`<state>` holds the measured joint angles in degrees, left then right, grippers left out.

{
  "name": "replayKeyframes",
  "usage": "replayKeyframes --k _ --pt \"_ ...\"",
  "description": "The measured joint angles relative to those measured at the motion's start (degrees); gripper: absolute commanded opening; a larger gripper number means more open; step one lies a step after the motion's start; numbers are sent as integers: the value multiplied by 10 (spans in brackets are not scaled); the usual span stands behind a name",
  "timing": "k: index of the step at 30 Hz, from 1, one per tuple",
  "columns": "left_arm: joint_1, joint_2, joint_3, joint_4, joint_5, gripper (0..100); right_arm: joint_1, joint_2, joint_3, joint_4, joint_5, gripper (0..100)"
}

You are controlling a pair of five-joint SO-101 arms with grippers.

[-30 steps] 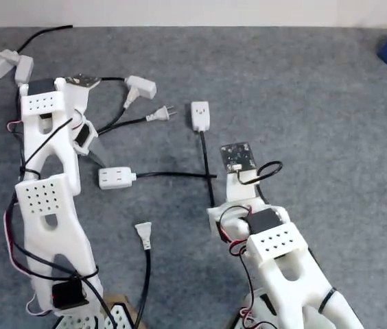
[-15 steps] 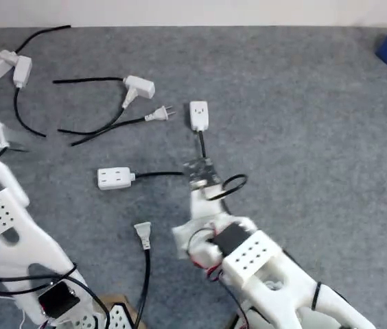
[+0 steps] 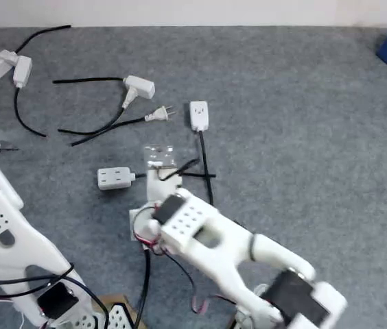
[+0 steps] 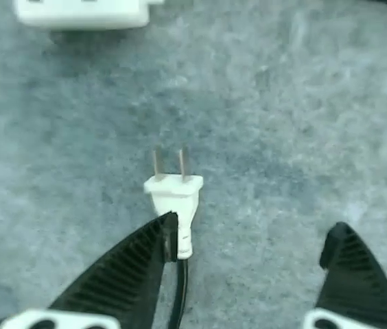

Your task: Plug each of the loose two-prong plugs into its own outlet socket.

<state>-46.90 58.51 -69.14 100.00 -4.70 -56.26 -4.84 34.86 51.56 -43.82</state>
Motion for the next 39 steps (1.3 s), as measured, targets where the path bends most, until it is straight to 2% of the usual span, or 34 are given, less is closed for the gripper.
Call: replayKeyframes --k 5,14,20,30,39 --pt "-8 0 0 0 0 330 -9 55 -44 3 0 312" --pt "-8 0 0 0 0 330 -88 59 -55 3 0 313" --pt "-21 0 0 0 0 330 -90 59 -55 3 40 311" --pt "-43 0 0 0 0 330 -91 134 -80 4 47 310" --pt "-58 0 -42 1 0 330 -90 229 -205 105 84 310"
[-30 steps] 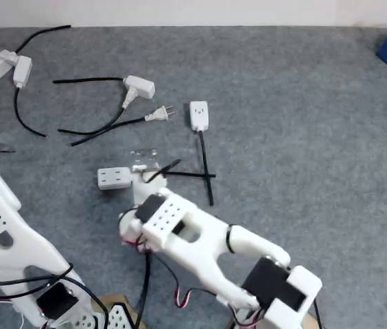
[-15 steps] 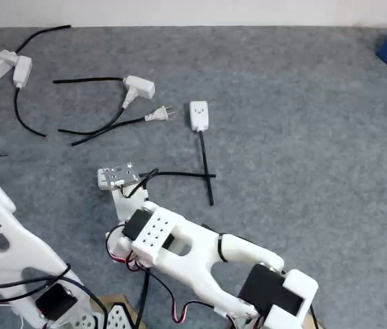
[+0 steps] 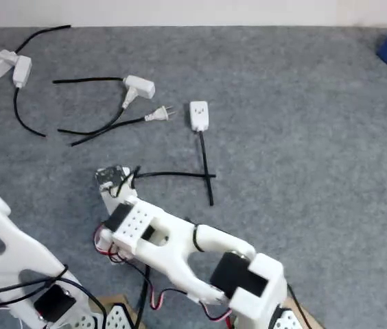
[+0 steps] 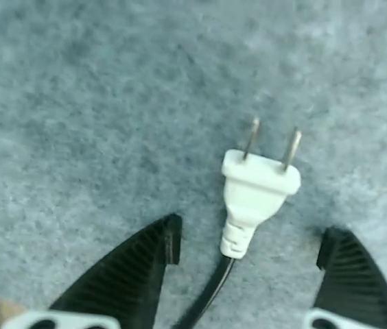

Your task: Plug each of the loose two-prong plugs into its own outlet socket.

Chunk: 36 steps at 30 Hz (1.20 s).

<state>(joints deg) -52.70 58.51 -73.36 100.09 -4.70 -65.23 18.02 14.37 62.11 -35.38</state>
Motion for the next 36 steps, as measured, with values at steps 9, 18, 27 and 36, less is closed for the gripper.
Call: replayKeyframes --k 9,18,27,36 --pt "-5 0 -24 1 0 330 0 52 -121 146 4 265" --pt "-6 0 -24 4 0 330 0 55 -145 136 20 47" --pt "-20 0 -24 4 -7 330 21 81 -138 126 22 49" --pt "-33 0 -24 4 -13 330 22 84 -137 126 76 46"
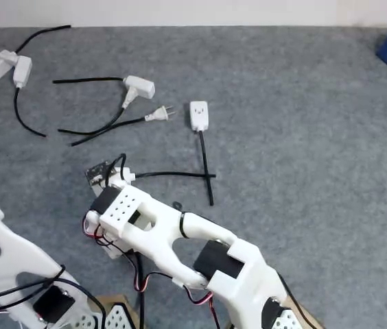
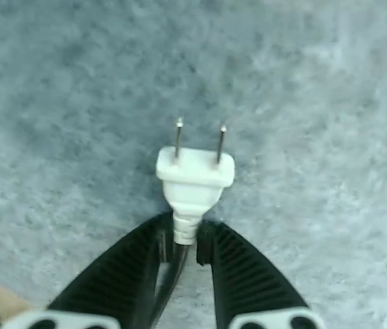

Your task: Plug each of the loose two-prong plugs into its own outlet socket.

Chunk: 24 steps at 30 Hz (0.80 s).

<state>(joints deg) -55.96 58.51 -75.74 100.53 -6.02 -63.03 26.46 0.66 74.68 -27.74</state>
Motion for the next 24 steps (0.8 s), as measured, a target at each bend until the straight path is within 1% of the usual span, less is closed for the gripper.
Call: replayKeyframes --k 5,7,9,12,13,16,19,21,24 --pt "1 0 0 0 0 330 4 34 -5 2 54 48" --pt "1 0 0 0 0 330 4 43 -11 23 89 39" --pt "1 0 0 2 0 330 5 48 -24 40 130 2" --pt "0 0 0 2 0 330 12 54 -32 50 168 8" --pt "0 0 0 2 0 330 18 55 -33 53 192 6" --pt "0 0 0 2 0 327 42 60 -34 83 299 6" --pt "0 0 0 2 -36 327 89 59 -33 113 356 6" --pt "1 0 0 2 -75 327 120 47 -27 110 396 6" --pt "1 0 0 2 -124 327 151 19 -23 84 421 6"
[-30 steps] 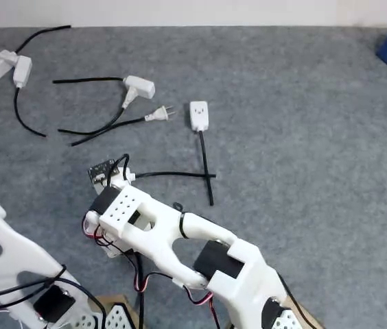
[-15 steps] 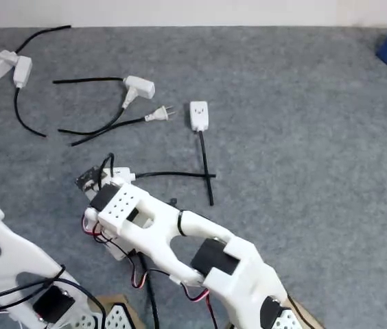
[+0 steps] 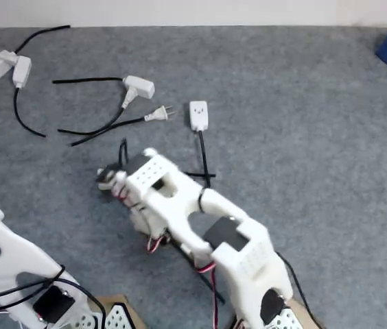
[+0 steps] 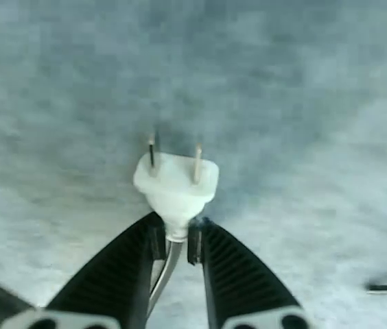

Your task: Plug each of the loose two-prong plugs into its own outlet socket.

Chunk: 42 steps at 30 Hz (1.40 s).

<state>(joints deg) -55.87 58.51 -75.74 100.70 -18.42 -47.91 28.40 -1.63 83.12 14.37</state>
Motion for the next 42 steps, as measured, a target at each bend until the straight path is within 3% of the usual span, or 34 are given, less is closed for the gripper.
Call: replayKeyframes --k 5,11,15,20,32,36,42 --pt "-1 0 0 0 -58 328 24 -69 -1 -29 9 6" --pt "-33 0 0 0 -97 329 25 -123 -69 25 9 6" --pt "-29 -15 0 0 -98 330 18 -128 -125 29 -11 6" --pt "2 -127 24 1 -65 330 2 -128 -136 29 -45 6" --pt "205 -572 509 3 -48 330 1 -127 -215 1 -48 6" --pt "215 -696 622 -25 -25 330 -19 -76 -306 41 -55 6" --pt "215 -874 864 -157 -21 331 -22 18 -431 125 -105 6"
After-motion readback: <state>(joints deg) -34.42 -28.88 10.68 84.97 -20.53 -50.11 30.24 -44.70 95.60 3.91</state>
